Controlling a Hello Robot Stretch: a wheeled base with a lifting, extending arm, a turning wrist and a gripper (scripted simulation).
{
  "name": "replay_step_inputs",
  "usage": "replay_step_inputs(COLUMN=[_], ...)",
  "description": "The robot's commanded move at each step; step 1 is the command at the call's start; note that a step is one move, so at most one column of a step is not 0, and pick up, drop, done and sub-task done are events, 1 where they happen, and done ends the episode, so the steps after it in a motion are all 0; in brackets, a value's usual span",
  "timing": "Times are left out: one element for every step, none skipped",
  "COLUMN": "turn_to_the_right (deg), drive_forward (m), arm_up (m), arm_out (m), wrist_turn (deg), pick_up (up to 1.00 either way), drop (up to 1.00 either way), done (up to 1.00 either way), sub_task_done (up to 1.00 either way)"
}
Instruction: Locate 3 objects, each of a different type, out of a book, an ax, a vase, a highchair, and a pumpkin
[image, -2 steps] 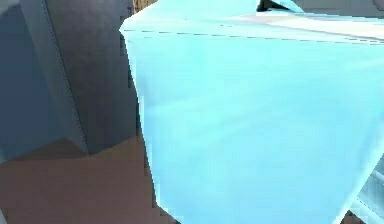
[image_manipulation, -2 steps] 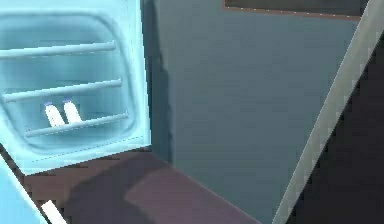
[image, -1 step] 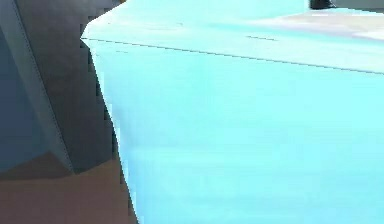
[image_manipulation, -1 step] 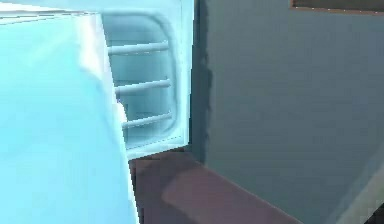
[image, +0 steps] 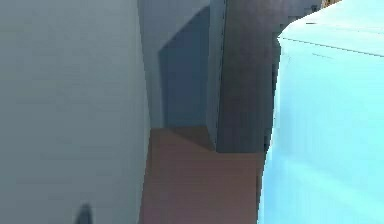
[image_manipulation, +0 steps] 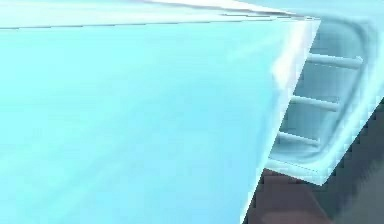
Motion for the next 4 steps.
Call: replay_step_inputs(turn_to_the_right=[0.0, 45.0, 9.0, 0.0], drive_forward=[0.70, 0.00, 0.00, 0.40], arm_up=[0.00, 0.00, 0.00, 0.00], arm_out=[0.00, 0.00, 0.00, 0.00], wrist_turn=[0.0, 0.0, 0.0, 0.0], pick_up=[0.00, 0.00, 0.00, 0.00], drop=[0.00, 0.00, 0.00, 0.00], done=[0.00, 0.00, 0.00, 0.00], sub_task_done=[0.00, 0.00, 0.00, 0.00])
